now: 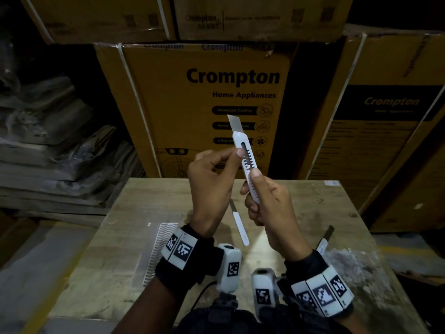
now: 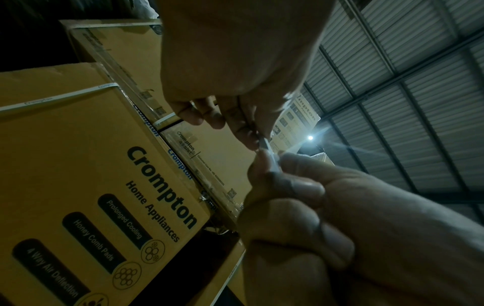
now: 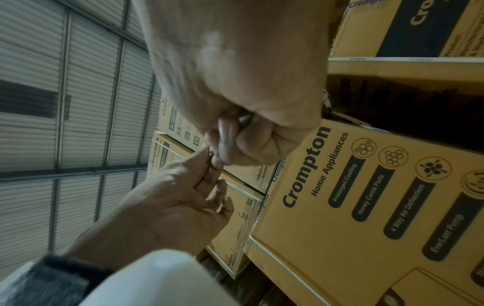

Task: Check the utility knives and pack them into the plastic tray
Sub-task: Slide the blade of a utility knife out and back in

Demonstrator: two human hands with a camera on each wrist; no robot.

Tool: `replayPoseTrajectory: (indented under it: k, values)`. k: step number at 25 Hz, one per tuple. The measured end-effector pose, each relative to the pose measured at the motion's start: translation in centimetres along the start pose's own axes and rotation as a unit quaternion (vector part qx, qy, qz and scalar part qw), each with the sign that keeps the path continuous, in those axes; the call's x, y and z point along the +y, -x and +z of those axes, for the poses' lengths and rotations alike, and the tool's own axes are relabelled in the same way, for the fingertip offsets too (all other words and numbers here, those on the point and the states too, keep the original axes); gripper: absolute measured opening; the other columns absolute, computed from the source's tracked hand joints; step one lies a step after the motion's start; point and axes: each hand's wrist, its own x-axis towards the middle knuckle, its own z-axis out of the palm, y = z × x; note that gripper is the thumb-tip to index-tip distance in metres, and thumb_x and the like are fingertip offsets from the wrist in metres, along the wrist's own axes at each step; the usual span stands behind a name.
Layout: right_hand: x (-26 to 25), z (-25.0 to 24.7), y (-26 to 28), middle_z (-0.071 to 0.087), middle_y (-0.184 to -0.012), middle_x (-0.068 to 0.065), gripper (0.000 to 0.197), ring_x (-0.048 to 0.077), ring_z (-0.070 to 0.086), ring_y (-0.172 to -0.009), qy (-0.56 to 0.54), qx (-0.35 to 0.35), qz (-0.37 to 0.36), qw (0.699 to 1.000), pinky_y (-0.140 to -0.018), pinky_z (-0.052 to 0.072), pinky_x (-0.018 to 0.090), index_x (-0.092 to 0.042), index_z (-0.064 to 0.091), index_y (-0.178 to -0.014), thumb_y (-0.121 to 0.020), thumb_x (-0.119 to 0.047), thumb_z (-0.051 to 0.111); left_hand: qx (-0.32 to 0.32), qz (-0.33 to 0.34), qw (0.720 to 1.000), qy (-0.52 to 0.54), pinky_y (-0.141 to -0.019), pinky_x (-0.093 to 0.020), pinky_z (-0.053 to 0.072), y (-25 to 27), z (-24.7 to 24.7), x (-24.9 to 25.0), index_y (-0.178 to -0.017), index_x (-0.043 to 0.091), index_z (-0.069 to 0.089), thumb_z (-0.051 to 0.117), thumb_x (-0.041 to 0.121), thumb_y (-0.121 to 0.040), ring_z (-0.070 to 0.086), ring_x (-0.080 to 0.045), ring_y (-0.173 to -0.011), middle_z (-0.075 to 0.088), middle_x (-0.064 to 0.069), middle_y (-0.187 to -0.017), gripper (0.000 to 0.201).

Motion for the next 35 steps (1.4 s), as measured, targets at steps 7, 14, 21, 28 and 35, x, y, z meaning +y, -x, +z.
replayPoseTrajectory:
  k: [7,14,21,28,35]
  values:
    - [0.2,0.1,0.1,0.034,-0.048,0.002,0.045,0.009,0.027,-0.038,0.008,0.054,-0.052,0.997,-0.040,0.021,0.020,0.001,0.055,-0.069,-0.106,-0.025,0.049,-0.012,-0.012,1.000,0.015,-0.071,-0.015,0.045,0.2,0.4,0.2,-0.097,0.022,0.082,0.077,0.022,-0.089,0.065,-0.020,-0.092,0.078,0.005,-0.087,0.009]
    - [0.0,0.0,1.1,0.038,-0.051,0.003,0.040,0.010,0.032,-0.041,-0.027,0.026,-0.037,0.999,-0.039,0.027,0.019,-0.006,0.062,-0.081,-0.107,-0.027,0.041,-0.036,0.017,0.998,0.045,-0.069,-0.015,0.045,0.0,0.4,0.9,-0.095,0.029,0.078,0.077,0.022,-0.089,0.063,-0.017,-0.092,0.075,0.007,-0.084,0.009]
    - [0.8,1.4,2.5,0.046,-0.060,0.004,0.040,0.013,0.036,-0.043,0.006,-0.038,0.027,0.999,-0.041,0.028,0.018,-0.012,0.064,-0.097,-0.106,-0.042,0.039,-0.028,0.008,0.997,0.068,-0.068,-0.013,0.045,0.5,-1.6,-0.6,-0.095,0.019,0.080,0.077,0.016,-0.089,0.062,-0.016,-0.087,0.076,-0.005,-0.084,0.008]
    - [-0.8,2.9,2.7,0.031,-0.052,0.002,0.037,0.008,0.029,-0.041,0.036,0.041,-0.051,0.997,-0.040,0.026,0.018,0.001,0.059,-0.095,-0.108,-0.029,0.040,-0.031,0.013,0.994,0.104,-0.068,-0.038,0.051,-0.1,-1.9,0.6,-0.090,0.038,0.077,0.074,0.022,-0.091,0.067,-0.031,-0.090,0.077,0.003,-0.084,0.016]
    - [0.1,4.7,2.8,0.036,-0.046,-0.008,0.030,0.006,0.029,-0.039,0.014,0.082,-0.062,0.995,-0.040,0.026,0.017,-0.005,0.061,-0.094,-0.109,-0.015,0.038,-0.039,0.010,0.994,0.105,-0.066,-0.032,0.054,-0.2,-2.7,-0.3,-0.096,0.024,0.079,0.074,0.018,-0.091,0.067,-0.024,-0.094,0.077,-0.003,-0.089,0.008]
